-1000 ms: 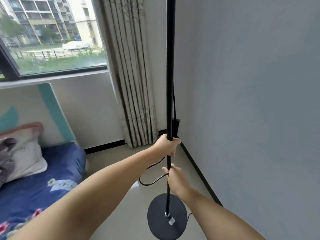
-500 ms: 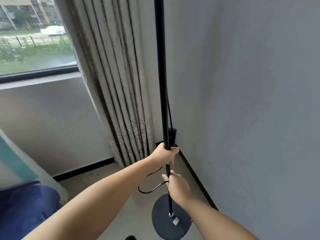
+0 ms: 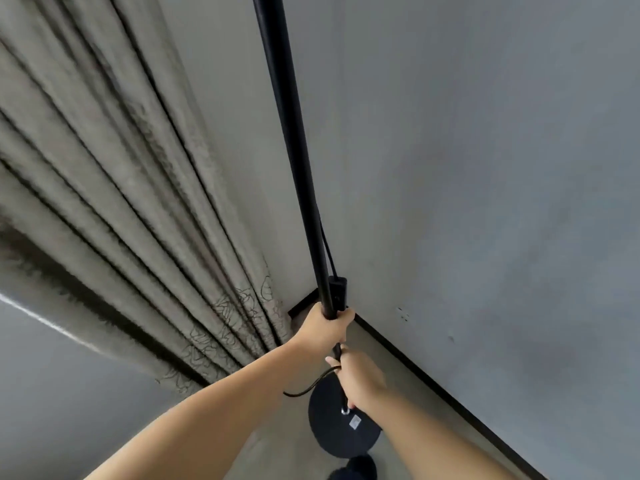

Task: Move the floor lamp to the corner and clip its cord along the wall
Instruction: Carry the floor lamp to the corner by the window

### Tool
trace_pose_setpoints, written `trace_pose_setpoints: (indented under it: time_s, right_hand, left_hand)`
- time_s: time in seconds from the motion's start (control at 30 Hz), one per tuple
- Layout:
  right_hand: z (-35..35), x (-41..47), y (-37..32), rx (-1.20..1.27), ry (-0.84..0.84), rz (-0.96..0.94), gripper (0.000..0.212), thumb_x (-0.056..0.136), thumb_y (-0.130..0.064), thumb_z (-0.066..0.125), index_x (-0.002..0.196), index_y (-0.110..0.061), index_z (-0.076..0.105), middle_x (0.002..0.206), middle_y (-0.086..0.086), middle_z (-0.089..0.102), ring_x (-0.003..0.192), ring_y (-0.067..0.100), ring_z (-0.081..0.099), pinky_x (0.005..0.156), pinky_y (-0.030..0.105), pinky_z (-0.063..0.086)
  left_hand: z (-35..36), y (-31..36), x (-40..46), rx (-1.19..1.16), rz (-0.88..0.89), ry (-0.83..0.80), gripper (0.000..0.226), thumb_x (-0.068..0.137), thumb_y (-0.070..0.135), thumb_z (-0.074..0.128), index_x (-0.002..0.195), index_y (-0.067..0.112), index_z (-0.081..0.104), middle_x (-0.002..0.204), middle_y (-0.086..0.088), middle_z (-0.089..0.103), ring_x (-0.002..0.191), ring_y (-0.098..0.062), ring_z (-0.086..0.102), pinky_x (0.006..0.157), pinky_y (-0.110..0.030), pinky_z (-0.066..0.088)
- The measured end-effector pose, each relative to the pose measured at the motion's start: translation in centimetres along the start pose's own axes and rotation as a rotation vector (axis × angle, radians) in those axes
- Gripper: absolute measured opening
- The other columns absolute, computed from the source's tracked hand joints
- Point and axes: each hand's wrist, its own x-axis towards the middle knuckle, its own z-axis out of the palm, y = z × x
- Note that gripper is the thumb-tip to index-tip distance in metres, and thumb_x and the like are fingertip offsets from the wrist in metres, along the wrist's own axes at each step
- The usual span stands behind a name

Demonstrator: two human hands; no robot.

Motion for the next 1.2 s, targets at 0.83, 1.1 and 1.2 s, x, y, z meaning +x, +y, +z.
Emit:
trace_pose_setpoints:
  time_s: [0.83, 1.1, 1.2]
  right_hand:
    - [10.5, 39.4, 2.9, -0.079, 0.194, -0.314, 0.034, 0.097, -0.033, 0.042, 0.101, -0.004, 0.060, 0.103, 0.019, 0.067, 0.091, 0.032, 0.064, 0.082, 0.039, 0.052]
    - [11.0, 41.2, 5.2, -0.087, 0.309, -0.487, 0.034, 0.096, -0.038, 0.041, 0.098, -0.010, 0.060, 0.099, 0.016, 0.069, 0.085, 0.029, 0.063, 0.070, 0.034, 0.046]
    - [10.1, 40.8, 8.6, -0.064, 0.328, -0.368, 0.025, 0.096, -0.022, 0.042, 0.099, -0.010, 0.064, 0.105, 0.014, 0.070, 0.087, 0.029, 0.065, 0.075, 0.027, 0.045]
  left_hand:
    - [-3.9, -19.9, 34.8, -0.130, 0.272, 0.164, 0.029, 0.086, 0.017, 0.055, 0.057, 0.016, 0.047, 0.041, 0.003, 0.045, 0.044, -0.014, 0.047, 0.065, -0.035, 0.048]
    - [-2.8, -24.8, 36.1, -0.167, 0.880, 0.439, 0.005, 0.093, 0.030, 0.053, 0.094, 0.030, 0.048, 0.073, 0.013, 0.052, 0.059, 0.000, 0.050, 0.057, -0.013, 0.045]
    - [-3.5, -26.1, 35.6, -0.092, 0.915, 0.482, 0.015, 0.092, 0.027, 0.054, 0.105, 0.028, 0.045, 0.083, 0.010, 0.053, 0.068, 0.000, 0.051, 0.062, -0.015, 0.047]
